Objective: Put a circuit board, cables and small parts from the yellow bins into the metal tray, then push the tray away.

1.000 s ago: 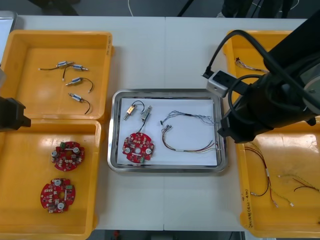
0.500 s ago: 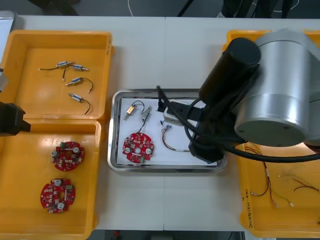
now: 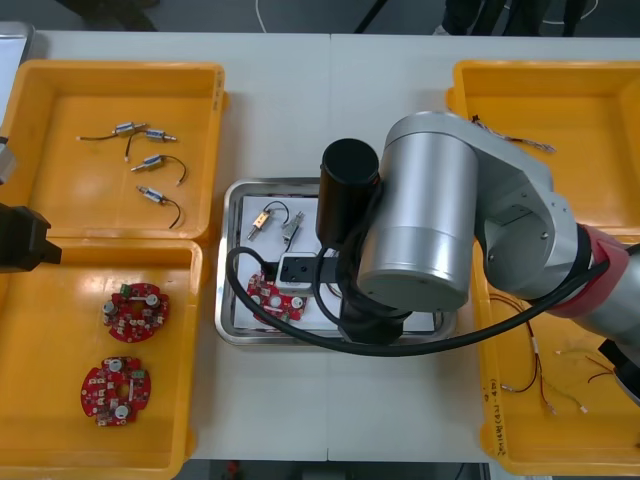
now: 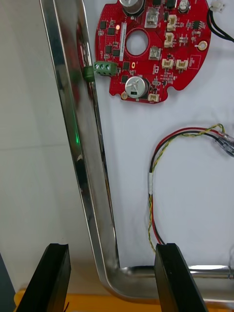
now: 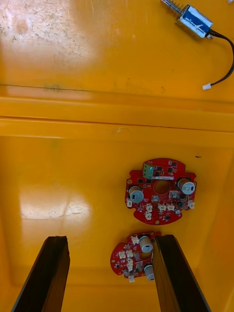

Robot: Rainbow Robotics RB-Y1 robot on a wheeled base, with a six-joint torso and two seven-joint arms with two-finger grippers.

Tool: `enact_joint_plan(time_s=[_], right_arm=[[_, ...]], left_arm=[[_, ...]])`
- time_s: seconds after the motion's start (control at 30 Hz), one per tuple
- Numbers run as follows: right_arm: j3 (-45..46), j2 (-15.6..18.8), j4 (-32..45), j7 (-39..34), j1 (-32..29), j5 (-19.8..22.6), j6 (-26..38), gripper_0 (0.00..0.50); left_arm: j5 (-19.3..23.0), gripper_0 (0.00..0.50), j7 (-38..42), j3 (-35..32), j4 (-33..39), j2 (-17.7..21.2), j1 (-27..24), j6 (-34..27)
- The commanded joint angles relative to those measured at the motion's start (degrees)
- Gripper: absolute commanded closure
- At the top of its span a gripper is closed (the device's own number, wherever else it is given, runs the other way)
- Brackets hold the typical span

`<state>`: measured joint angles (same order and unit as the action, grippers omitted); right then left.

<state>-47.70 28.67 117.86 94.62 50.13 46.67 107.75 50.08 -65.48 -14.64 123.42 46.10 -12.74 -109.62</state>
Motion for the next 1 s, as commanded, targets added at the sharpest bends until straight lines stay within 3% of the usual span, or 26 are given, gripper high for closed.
enact_joint_plan(time_s=[0.03,0.57,1.0], right_arm=[[-4.0,-3.4,-1.2,1.6,2.3,-2.8,-2.1,0.000],[-14.6,-4.0,-3.3,1.0,2.4,-7.2,-7.3,0.000],[-17.0,-7.8,-8.6,0.8,2.3,-10.6,-8.5,0.000]], left_arm=[[0.5,0.000,-4.1,-1.7,1.6,2.5,1.0,-0.4],[0.5,0.000,-4.1,-1.7,1.6,2.5,1.0,-0.4],[0.5,0.000,-4.1,-1.7,1.6,2.5,1.0,-0.4]])
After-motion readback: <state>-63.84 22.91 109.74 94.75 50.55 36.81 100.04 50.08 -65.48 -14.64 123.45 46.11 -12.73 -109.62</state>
